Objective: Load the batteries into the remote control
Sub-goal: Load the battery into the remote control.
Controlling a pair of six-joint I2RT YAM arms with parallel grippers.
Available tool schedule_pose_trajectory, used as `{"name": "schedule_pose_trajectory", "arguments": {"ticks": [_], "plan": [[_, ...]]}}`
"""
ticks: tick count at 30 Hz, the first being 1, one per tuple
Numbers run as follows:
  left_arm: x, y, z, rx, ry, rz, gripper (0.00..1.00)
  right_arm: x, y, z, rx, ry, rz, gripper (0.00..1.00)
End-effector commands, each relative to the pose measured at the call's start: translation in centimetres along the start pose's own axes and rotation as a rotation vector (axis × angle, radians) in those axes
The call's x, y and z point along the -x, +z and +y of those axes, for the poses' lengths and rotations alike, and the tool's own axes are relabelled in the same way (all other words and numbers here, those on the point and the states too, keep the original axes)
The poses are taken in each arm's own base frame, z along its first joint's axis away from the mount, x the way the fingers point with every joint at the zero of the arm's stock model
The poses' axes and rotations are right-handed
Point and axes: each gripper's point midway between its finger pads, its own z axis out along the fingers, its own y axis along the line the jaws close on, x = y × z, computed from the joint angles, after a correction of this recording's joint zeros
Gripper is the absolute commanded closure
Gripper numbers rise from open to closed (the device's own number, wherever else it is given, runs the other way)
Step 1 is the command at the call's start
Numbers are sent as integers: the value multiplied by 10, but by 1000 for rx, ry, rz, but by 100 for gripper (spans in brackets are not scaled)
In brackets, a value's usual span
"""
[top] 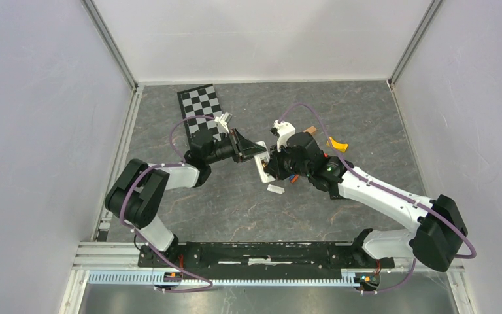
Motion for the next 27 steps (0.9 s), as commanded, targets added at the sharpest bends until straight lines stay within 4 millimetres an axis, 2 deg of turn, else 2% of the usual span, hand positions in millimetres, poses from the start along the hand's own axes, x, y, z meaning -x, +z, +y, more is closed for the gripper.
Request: {"name": "schedule_pose_trajectory", "arguments": {"ticks": [1,4,12,16,19,23,27], "plan": [[6,-2,-36,-119,-15,-13,98,16,4,4,-7,36,-53,93],[8,-3,-40,-129,-70,-29,98,19,5,6,1,63,-68,87],[11,-6,-43,-135,-132,-60,98,24,8,6,-26,103,-40,80],[12,-6,-41,-124,-136,-66,98,24,4,0,-65,107,-38,77],[11,-6,-40,-120,-132,-64,98,27,1,2,-56,110,-59,83],[11,-6,-38,-113,-121,-65,98,30,-1,5,-41,106,-64,97],[10,-6,-34,-93,-96,-64,98,35,-5,8,-30,108,-76,99]]}}
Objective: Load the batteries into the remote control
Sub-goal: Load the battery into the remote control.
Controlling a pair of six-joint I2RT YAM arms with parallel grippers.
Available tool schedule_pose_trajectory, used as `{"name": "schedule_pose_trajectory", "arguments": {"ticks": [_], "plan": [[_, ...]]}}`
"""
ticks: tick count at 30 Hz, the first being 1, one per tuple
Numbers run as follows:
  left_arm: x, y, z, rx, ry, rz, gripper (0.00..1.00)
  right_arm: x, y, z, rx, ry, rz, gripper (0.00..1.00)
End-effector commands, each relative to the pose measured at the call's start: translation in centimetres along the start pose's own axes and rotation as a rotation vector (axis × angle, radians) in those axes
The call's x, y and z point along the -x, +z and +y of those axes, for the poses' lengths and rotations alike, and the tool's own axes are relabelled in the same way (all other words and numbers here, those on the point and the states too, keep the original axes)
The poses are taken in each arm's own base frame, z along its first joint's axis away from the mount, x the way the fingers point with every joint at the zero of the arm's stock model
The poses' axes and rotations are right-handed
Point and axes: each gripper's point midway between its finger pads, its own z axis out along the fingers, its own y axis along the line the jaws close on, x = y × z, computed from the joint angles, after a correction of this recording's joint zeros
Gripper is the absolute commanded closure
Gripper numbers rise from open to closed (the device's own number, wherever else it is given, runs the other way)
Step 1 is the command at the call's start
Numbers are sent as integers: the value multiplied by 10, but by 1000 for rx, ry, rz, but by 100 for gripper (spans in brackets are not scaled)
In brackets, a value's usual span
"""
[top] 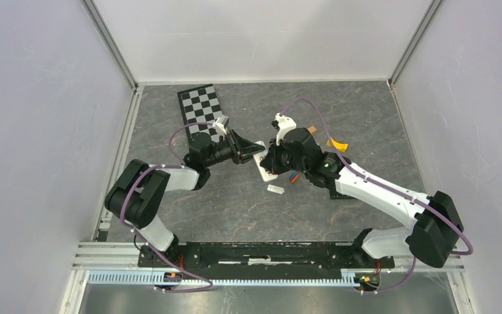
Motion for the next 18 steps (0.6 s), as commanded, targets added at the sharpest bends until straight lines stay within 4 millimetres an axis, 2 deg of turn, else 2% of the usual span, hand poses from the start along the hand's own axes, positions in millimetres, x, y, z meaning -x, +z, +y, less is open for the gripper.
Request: {"name": "schedule_pose_trajectory", "arguments": {"ticks": [1,9,18], "plan": [[3,-1,-29,-75,74,-12,98,15,-12,6,7,0,-32,100],[5,-1,-24,-51,112,-24,98,13,-24,6,-11,1,17,100],[5,-2,-23,-43,132,-31,98,7,-22,3,-40,-2,72,99]]}}
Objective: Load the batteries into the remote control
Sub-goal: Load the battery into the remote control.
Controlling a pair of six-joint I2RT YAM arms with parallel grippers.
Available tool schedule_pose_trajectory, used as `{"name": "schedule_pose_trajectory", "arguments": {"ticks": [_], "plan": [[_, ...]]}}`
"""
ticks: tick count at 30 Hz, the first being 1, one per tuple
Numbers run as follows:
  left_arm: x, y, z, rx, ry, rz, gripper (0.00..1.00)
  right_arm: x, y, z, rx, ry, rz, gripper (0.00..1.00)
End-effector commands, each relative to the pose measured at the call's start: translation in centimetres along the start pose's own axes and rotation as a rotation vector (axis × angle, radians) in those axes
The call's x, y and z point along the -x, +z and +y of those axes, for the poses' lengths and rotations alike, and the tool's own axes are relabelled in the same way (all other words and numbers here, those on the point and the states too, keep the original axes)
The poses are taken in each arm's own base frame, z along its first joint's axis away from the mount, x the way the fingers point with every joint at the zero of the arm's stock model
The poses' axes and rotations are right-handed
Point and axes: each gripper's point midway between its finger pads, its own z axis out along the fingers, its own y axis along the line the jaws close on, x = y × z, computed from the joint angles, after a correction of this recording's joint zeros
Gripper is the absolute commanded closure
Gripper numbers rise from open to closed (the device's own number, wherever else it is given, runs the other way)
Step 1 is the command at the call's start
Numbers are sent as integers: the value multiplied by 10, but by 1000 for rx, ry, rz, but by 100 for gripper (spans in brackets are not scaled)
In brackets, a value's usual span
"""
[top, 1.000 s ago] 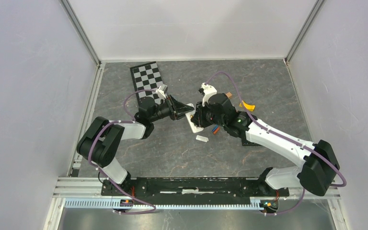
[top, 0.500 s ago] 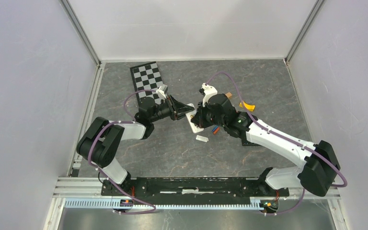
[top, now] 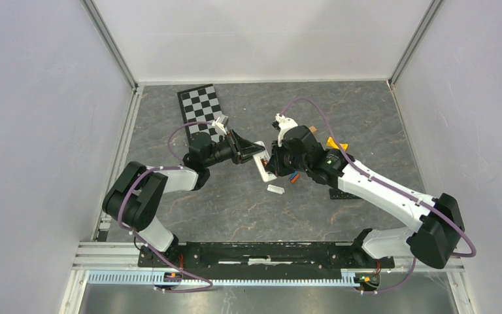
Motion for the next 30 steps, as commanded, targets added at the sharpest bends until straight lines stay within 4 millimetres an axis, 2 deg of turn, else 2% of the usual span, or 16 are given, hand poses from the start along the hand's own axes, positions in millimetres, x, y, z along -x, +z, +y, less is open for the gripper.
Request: {"name": "schedule_pose_trajectory", "arguments": {"ticks": [1,10,20,30], "plan": [[6,-1,-24,-62,96,-24,98,16,-6,6,0,-7,-15,98],[6,-3,-30,-76,87,-22,98,12,6,13,43,-6,5,88],[6,-2,-32,-86,71,-23,98,13,9,18,70,20,-13,79],[6,-3,-33,-89,67,-24,98,16,5,7,13,29,-30,66]]}}
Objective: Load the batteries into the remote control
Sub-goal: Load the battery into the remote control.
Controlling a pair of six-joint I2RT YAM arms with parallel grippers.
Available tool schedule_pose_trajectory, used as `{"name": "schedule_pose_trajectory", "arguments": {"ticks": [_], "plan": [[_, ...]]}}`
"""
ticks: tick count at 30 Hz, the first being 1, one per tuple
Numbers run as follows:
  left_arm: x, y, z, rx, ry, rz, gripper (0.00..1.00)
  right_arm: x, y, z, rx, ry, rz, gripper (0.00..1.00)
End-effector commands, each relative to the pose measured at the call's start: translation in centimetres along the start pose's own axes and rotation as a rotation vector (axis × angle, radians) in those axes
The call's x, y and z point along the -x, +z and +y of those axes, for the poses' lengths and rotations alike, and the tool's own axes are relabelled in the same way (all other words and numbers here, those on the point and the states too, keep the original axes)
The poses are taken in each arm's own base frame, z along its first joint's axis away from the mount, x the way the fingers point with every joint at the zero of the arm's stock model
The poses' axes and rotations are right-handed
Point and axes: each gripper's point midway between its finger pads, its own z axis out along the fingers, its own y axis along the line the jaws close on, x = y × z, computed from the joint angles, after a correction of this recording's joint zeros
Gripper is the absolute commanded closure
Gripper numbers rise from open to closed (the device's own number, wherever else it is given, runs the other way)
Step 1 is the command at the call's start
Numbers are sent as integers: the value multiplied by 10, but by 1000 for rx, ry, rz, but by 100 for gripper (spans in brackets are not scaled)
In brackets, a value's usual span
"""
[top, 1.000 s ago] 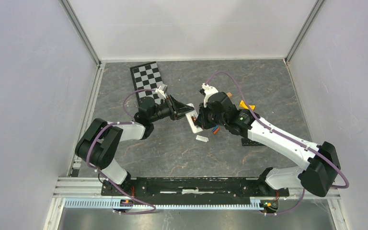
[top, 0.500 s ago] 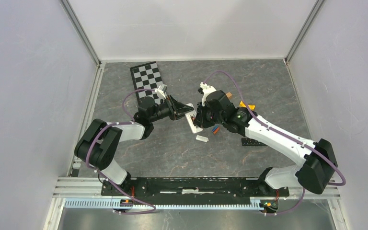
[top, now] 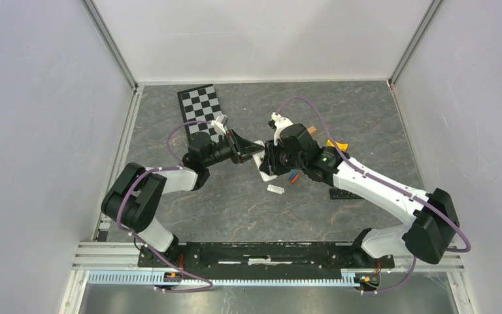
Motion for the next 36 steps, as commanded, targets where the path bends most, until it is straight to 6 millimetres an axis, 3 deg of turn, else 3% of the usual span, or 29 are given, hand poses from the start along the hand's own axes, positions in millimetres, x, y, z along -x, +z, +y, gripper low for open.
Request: {"name": "schedule_pose_trajectory", "arguments": {"ticks": [1,7,12,16,19,23,28,32,36], "plan": [[4,-2,-32,-92,46,-14,98,17,-6,-1,-21,9,-64,66],[4,-3,-32,-89,40,-14,98,29,-11,-8,-62,28,-120,64],[4,-3,-33,-92,25,-14,98,41,-18,-8,-60,47,-174,54],[5,-4,-36,-97,11,-18,98,47,-25,-4,-24,75,-212,52],[6,-6,-42,-120,-7,-30,98,54,-34,1,24,100,-283,46],[11,-8,-54,-153,-87,-59,98,62,-54,7,102,149,-405,29],[23,-18,-76,-236,-243,-126,98,66,-78,12,229,307,-564,16],[32,-22,-92,-280,-296,-159,98,72,-98,19,371,421,-685,13],[36,-21,-96,-313,-368,-171,98,78,-102,22,403,460,-712,12]]}}
